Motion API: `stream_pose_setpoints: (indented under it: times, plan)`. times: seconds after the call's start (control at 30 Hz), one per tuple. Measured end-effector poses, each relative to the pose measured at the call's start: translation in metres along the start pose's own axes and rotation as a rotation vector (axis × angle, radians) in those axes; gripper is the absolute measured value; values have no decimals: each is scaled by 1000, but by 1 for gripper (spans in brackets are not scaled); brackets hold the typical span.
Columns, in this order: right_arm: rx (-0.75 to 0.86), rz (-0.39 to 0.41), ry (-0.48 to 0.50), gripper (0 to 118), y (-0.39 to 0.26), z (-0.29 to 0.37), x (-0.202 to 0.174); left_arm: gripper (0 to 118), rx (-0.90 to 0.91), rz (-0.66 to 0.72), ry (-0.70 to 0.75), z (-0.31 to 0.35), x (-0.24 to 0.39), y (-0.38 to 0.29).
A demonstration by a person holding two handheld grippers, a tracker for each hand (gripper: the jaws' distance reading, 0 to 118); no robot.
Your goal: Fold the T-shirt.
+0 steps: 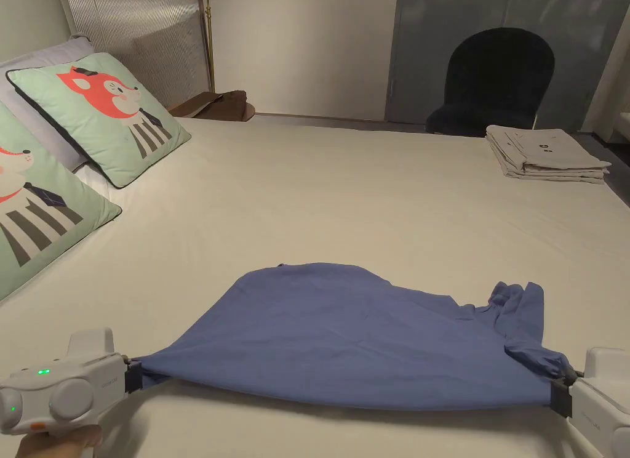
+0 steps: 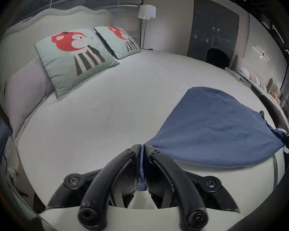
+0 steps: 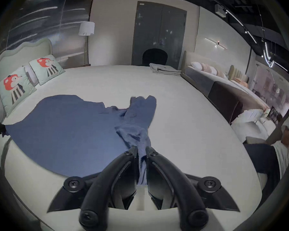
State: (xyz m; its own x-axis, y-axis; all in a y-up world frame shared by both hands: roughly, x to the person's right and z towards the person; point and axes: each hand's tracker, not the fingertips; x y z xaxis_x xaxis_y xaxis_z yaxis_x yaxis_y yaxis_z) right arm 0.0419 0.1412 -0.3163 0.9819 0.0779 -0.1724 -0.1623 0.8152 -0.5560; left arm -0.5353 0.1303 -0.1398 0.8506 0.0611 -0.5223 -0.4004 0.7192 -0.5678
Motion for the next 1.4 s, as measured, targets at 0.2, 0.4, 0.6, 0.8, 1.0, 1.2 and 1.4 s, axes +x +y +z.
stream_pose_setpoints:
  times: [0.2,0.4,0.6,0.8,1.0,1.2,1.4]
  plan:
    - [-69,-33,14,8,-52,40,13,2,-73,8,-7,33,-28,-52]
    - [-157,-54,8,8,-95,55,12,2,-126,-4,4,42,-38,-79]
    - [-171,-49,-25,8,-106,53,1,2,-145,-94,43,37,-25,-80]
    - [-83,-27,-55,52,-79,70,-11,51,-146,-121,84,39,-10,-64]
    - [139,-35,-27,102,-26,97,-34,105,111,-106,-34,79,33,-24]
    - [327,-44,7,102,17,130,-56,105,403,-75,-149,121,84,9]
    - [459,-14,-30,101,35,155,-70,104,561,-70,-238,136,115,21]
